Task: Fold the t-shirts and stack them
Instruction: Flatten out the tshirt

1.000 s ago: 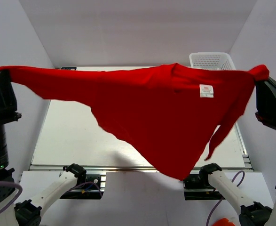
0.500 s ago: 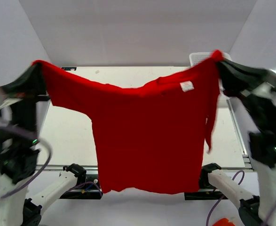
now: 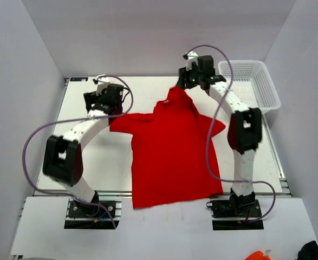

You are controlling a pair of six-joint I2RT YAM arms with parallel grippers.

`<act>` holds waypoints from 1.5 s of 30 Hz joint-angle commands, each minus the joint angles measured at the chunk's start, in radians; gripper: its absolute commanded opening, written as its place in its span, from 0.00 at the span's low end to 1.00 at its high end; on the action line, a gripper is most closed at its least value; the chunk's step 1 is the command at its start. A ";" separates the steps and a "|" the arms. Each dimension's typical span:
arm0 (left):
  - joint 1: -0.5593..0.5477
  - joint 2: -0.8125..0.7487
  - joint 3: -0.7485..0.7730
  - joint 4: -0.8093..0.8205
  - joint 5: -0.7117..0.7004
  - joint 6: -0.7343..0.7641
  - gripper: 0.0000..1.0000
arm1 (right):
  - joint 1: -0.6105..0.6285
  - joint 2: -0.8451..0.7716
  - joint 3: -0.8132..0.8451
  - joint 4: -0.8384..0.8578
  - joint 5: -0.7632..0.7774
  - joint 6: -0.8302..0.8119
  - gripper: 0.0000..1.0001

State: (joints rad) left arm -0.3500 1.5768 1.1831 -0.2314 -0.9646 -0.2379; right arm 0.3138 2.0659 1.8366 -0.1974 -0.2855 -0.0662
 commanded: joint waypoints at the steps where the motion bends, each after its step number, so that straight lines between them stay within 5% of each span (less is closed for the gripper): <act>1: 0.040 0.026 0.156 -0.245 -0.077 -0.236 1.00 | 0.002 0.071 0.232 -0.191 -0.009 -0.064 0.68; 3: 0.052 0.026 0.185 -0.237 -0.034 -0.226 1.00 | 0.007 0.080 0.241 -0.188 0.012 -0.087 0.88; 4: 0.052 0.026 0.185 -0.220 -0.034 -0.200 1.00 | 0.007 0.065 0.210 -0.179 0.017 -0.087 0.90; 13: 0.032 0.018 0.078 0.166 0.523 0.081 1.00 | 0.004 -0.218 -0.168 -0.149 0.120 0.090 0.90; 16: 0.032 0.086 0.128 0.173 0.727 0.137 1.00 | 0.010 -0.355 -0.394 -0.093 0.056 0.176 0.90; 21: 0.032 0.297 0.272 0.110 0.834 0.147 1.00 | 0.025 -0.578 -0.713 -0.043 0.045 0.298 0.90; 31: 0.051 0.466 0.263 -0.006 0.721 -0.004 1.00 | 0.047 -0.646 -1.025 -0.071 0.098 0.388 0.90; 37: 0.051 0.375 0.061 -0.025 0.581 -0.113 1.00 | 0.048 -0.535 -1.005 -0.074 0.137 0.394 0.90; 45: 0.051 0.226 -0.181 -0.313 0.570 -0.441 1.00 | 0.045 -0.215 -0.739 -0.109 0.144 0.381 0.90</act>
State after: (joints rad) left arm -0.3023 1.8465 1.0897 -0.2943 -0.3676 -0.5087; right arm 0.3599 1.7222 1.0073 -0.2924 -0.1585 0.3183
